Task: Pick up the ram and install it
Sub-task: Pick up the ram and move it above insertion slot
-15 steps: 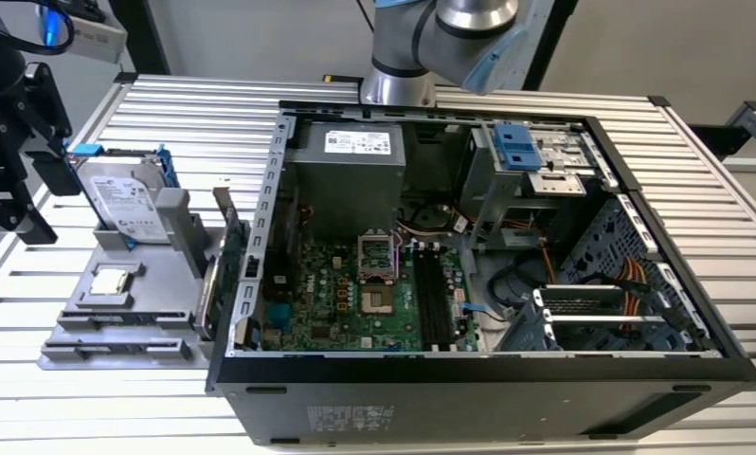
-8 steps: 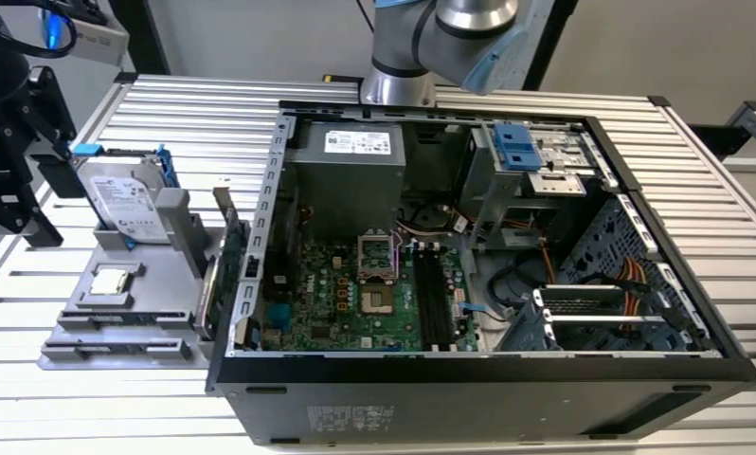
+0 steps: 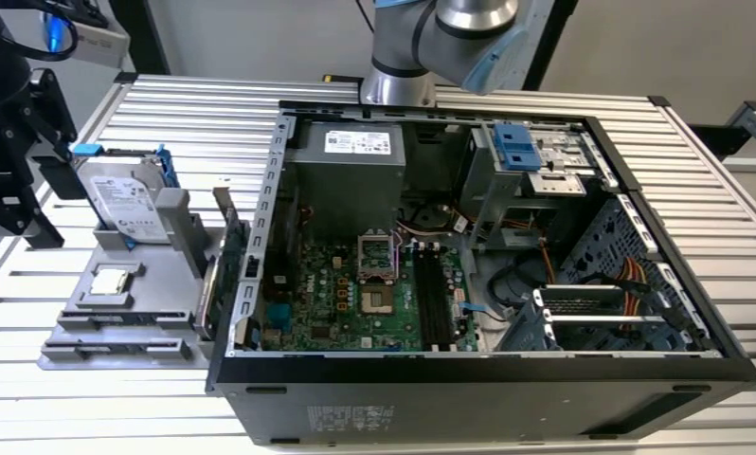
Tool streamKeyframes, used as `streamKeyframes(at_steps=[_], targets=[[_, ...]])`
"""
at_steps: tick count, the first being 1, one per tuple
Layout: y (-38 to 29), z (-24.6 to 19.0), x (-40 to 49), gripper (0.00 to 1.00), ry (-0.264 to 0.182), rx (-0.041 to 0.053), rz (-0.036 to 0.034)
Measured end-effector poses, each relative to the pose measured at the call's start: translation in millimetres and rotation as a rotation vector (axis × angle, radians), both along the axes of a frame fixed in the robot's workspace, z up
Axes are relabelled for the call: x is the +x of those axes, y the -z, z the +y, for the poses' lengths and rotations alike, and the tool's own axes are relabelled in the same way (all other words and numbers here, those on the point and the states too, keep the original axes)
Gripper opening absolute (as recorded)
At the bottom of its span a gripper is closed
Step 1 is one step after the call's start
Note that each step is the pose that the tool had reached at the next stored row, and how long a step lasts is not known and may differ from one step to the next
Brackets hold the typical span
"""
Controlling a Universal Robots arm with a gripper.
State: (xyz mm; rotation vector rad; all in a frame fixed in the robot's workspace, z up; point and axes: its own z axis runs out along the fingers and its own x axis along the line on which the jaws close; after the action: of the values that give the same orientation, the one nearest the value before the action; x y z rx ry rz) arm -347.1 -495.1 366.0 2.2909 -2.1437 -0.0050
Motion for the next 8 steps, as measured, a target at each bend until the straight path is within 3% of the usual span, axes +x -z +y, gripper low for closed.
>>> streamKeyframes(at_steps=[8], targets=[[1.7,0.0,0.0,1.00,0.000,0.0000,-0.0001]])
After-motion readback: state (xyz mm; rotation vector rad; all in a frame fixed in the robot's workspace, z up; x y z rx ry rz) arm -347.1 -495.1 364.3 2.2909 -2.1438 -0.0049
